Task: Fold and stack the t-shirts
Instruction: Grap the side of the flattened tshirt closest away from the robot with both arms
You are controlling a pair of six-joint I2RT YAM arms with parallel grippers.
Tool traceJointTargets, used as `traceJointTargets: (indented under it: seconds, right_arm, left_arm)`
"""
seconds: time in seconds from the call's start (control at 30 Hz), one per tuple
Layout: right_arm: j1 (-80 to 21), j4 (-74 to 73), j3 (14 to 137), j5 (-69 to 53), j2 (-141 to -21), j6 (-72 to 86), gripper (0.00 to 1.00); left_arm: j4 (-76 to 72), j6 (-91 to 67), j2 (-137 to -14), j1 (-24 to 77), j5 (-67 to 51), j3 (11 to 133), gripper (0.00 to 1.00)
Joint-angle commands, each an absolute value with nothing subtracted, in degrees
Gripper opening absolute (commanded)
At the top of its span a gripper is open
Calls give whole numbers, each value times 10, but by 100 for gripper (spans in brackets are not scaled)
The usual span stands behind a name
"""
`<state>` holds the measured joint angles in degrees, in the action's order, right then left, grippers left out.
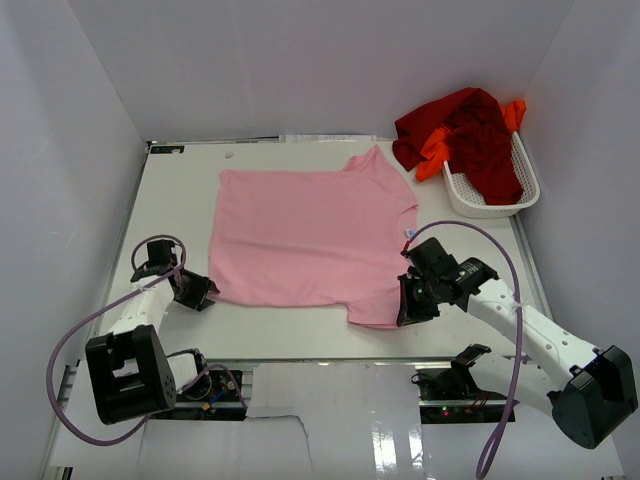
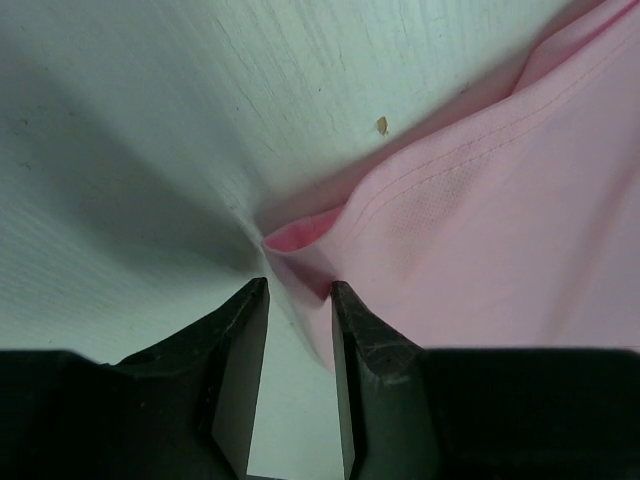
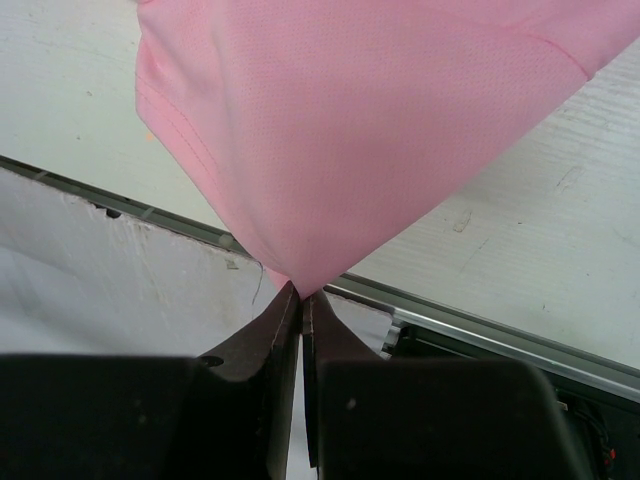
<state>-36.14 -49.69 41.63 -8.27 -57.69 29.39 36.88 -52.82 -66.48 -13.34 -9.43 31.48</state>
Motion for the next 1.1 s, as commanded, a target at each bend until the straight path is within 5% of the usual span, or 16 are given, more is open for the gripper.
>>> traceJointTargets:
  seconds: [0.0,0.23,0.37,0.4,1.07]
  right_arm:
    - [-364,-506,432,-83,-565,289,8]
    - [-364,-508,437,-85,-566,289,8]
    - [-364,-511,446,-85,-568,289,8]
    - [-364,-512,450,-84,-569,288,8]
    - [-341,-520,545,-77,-643,237,8]
  left_arm:
    - [336,-539,-678,-136,-77,311,42]
    - [303,-540,-708,-136,-77,306,40]
    - [291,-540,-721,-136,-87,303,2]
    - [291,-540,-722,-136,-90,304,0]
    - [387,-482,-746,-136,-153,413,0]
